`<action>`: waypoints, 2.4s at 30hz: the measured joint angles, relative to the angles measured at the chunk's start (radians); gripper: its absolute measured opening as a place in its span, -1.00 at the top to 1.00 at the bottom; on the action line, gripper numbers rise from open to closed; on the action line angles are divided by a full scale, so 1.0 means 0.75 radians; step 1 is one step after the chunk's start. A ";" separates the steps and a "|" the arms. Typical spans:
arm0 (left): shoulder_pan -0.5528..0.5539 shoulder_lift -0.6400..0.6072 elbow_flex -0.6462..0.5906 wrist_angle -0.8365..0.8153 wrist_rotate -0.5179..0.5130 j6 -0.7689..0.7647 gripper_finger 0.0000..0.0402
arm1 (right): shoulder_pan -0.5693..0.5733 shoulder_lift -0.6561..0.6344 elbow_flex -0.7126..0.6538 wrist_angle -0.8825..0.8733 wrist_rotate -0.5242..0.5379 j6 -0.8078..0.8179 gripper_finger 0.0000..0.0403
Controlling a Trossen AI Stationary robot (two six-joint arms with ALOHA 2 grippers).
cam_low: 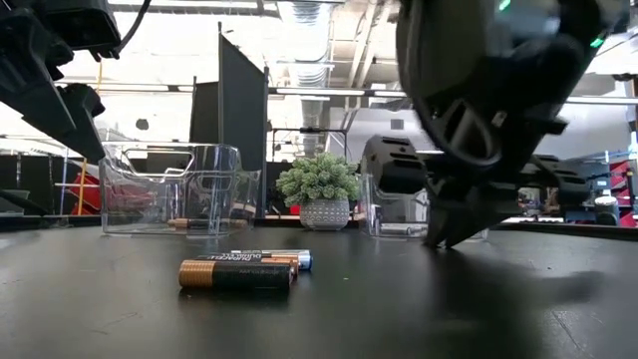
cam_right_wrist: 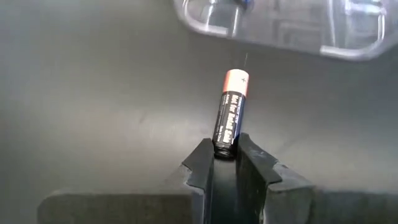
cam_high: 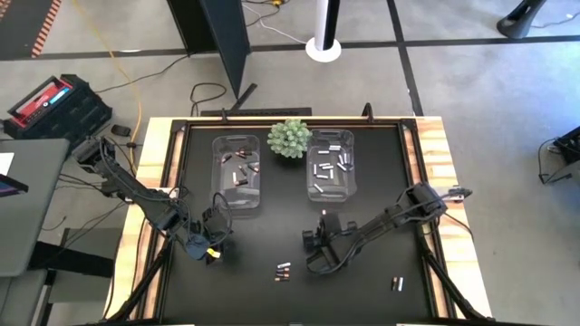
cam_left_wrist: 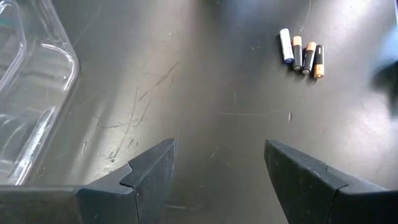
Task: Sort batteries
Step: Put the black-brown battery into the left transparent bin
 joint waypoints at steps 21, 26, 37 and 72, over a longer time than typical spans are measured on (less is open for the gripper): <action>0.000 0.000 0.000 0.007 -0.001 -0.003 -0.22 | 0.113 0.001 0.160 0.338 -0.052 -0.803 0.64; 0.000 0.000 0.000 0.007 -0.001 -0.004 -0.22 | 0.044 -0.002 0.160 0.521 -0.050 -1.003 0.64; 0.000 0.000 0.001 -0.039 0.000 0.100 -0.22 | -0.161 -0.240 0.160 0.819 -0.049 -1.418 0.65; 0.001 -0.863 0.000 -0.171 -0.306 0.611 -0.22 | -0.836 0.567 1.323 0.496 -0.957 -2.477 0.65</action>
